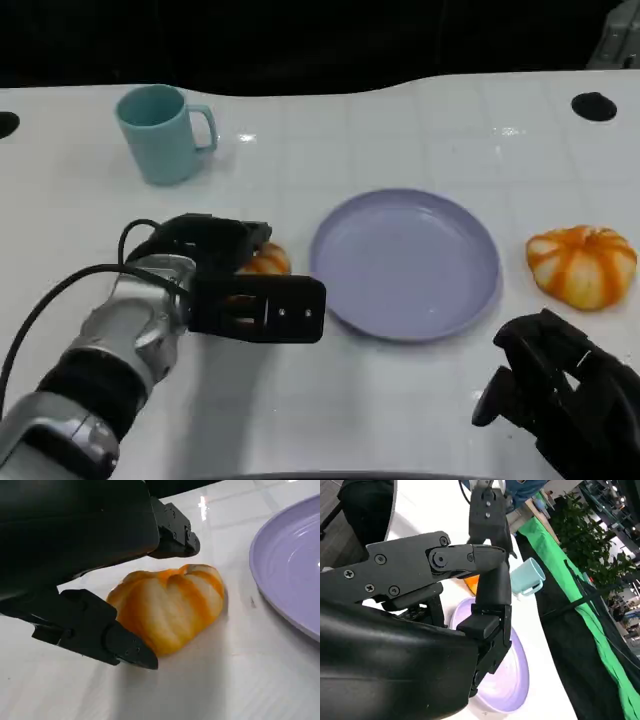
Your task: Grasp the bread from the table and place it into the plate.
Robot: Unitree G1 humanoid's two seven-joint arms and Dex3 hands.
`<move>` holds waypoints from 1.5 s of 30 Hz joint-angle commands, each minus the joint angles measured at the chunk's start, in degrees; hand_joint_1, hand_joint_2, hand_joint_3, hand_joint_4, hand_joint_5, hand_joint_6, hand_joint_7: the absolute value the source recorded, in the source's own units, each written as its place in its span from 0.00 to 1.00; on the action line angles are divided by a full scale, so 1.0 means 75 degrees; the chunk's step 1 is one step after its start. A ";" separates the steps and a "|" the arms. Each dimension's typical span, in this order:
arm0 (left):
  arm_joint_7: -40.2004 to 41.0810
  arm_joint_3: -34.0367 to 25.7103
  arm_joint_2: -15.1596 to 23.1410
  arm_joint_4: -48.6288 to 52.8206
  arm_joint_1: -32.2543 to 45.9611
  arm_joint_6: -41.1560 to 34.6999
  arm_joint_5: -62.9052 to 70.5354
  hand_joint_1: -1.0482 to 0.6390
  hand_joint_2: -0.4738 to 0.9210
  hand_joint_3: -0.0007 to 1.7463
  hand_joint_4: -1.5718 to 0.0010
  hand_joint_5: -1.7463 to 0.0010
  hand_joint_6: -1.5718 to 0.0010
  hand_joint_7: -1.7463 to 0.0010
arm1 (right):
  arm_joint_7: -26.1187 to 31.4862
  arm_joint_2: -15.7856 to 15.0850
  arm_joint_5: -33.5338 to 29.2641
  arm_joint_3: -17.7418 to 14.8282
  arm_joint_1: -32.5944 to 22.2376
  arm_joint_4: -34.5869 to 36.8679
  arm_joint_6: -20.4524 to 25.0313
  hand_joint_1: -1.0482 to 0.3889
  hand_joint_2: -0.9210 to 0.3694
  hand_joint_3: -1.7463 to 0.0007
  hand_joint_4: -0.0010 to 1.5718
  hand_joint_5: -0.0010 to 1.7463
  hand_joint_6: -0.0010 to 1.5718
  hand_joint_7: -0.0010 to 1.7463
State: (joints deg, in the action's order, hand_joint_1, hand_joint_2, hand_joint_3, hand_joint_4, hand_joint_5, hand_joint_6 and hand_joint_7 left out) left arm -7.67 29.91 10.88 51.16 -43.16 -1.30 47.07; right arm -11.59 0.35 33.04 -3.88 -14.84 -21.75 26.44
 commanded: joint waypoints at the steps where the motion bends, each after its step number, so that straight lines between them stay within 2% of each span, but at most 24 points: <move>1: 0.0481 0.0218 -0.0118 0.0872 -0.0509 0.0244 -0.0015 0.48 0.89 0.00 0.97 0.96 0.87 1.00 | -0.0049 -0.0082 0.0048 -0.0071 -0.0077 -0.0136 -0.0071 0.37 0.00 0.84 0.36 1.00 0.31 0.84; 17: 0.0872 0.0403 -0.0331 0.2639 -0.1141 0.0974 -0.0316 0.48 0.91 0.00 0.95 0.96 0.87 0.99 | -0.0049 -0.0100 0.0071 -0.0080 -0.0126 -0.0211 -0.0023 0.37 0.00 0.83 0.35 1.00 0.31 0.85; 23: 0.1114 0.0309 -0.0302 0.2867 -0.1104 0.1356 -0.0560 0.53 0.98 0.01 0.75 0.94 0.74 0.98 | -0.0056 -0.0102 0.0090 -0.0092 -0.0135 -0.0230 -0.0018 0.37 0.00 0.84 0.34 1.00 0.30 0.85; 29: 0.1180 0.0319 -0.0307 0.2945 -0.1125 0.1426 -0.0594 0.53 0.99 0.01 0.71 0.96 0.72 0.99 | -0.0060 -0.0103 0.0085 -0.0092 -0.0135 -0.0230 -0.0018 0.37 0.00 0.84 0.34 1.00 0.30 0.85; 30: 0.1694 0.0339 -0.0267 0.2986 -0.1042 0.1596 -0.0546 0.53 0.99 0.00 0.71 0.96 0.72 0.99 | -0.0079 -0.0114 0.0087 -0.0107 -0.0148 -0.0221 -0.0035 0.37 0.00 0.84 0.34 1.00 0.30 0.85; 31: 0.2090 0.0358 -0.0239 0.3025 -0.0982 0.1728 -0.0512 0.51 0.99 0.07 0.55 0.52 0.45 0.89 | -0.0095 -0.0123 0.0089 -0.0120 -0.0160 -0.0216 -0.0047 0.36 0.00 0.85 0.35 1.00 0.31 0.84; 32: 0.2375 0.0376 -0.0223 0.3067 -0.0946 0.1827 -0.0491 0.50 1.00 0.09 0.52 0.33 0.35 0.86 | -0.0106 -0.0128 0.0089 -0.0130 -0.0168 -0.0213 -0.0054 0.36 0.00 0.85 0.35 1.00 0.32 0.84; 33: 0.2808 0.0385 -0.0205 0.3098 -0.0888 0.1934 -0.0468 0.50 1.00 0.11 0.50 0.24 0.30 0.85 | -0.0130 -0.0140 0.0076 -0.0134 -0.0172 -0.0203 -0.0078 0.36 0.00 0.86 0.35 1.00 0.32 0.83; 34: 0.3055 0.0394 -0.0201 0.3127 -0.0863 0.1990 -0.0460 0.49 1.00 0.18 0.49 0.10 0.43 0.43 | -0.0144 -0.0146 0.0065 -0.0135 -0.0172 -0.0197 -0.0092 0.36 0.00 0.86 0.35 1.00 0.32 0.83; 35: 0.3237 0.0403 -0.0200 0.3159 -0.0849 0.2036 -0.0454 0.49 1.00 0.20 0.48 0.05 0.52 0.24 | -0.0156 -0.0150 0.0057 -0.0136 -0.0172 -0.0192 -0.0102 0.36 0.00 0.86 0.35 1.00 0.32 0.83; 37: 0.3539 0.0411 -0.0215 0.3223 -0.0836 0.2060 -0.0440 0.50 0.99 0.20 0.48 0.01 0.60 0.06 | -0.0166 -0.0141 0.0094 -0.0162 -0.0176 -0.0183 -0.0087 0.36 0.00 0.86 0.35 1.00 0.32 0.83; 38: 0.3758 0.0478 -0.0207 0.3244 -0.0835 0.2070 -0.0357 0.50 0.99 0.19 0.48 0.01 0.61 0.06 | -0.0189 -0.0137 0.0121 -0.0180 -0.0172 -0.0162 -0.0089 0.35 0.00 0.86 0.35 1.00 0.32 0.83; 40: 0.4010 0.0577 -0.0196 0.3273 -0.0839 0.2086 -0.0262 0.48 1.00 0.13 0.48 0.00 0.57 0.20 | -0.0221 -0.0131 0.0143 -0.0201 -0.0165 -0.0136 -0.0092 0.36 0.00 0.86 0.35 1.00 0.32 0.83; 41: 0.4068 0.0606 -0.0195 0.3286 -0.0843 0.2093 -0.0246 0.48 1.00 0.12 0.47 0.00 0.57 0.22 | -0.0232 -0.0128 0.0145 -0.0207 -0.0163 -0.0131 -0.0092 0.36 0.00 0.86 0.35 1.00 0.32 0.83; 42: 0.4192 0.0607 -0.0181 0.3289 -0.0839 0.2135 -0.0257 0.48 1.00 0.12 0.47 0.00 0.57 0.23 | -0.0235 -0.0140 0.0127 -0.0212 -0.0158 -0.0128 -0.0085 0.36 0.00 0.86 0.35 1.00 0.32 0.83; 45: 0.4395 0.0614 -0.0161 0.3308 -0.0837 0.2207 -0.0275 0.49 1.00 0.16 0.46 0.00 0.56 0.18 | -0.0242 -0.0155 0.0099 -0.0222 -0.0150 -0.0125 -0.0072 0.36 0.00 0.86 0.35 1.00 0.32 0.83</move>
State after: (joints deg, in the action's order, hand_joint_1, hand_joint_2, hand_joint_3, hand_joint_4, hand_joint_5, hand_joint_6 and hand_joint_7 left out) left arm 23.46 34.28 8.77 75.51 -49.93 14.76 44.81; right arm -13.04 0.11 33.49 -4.89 -16.01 -22.73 26.43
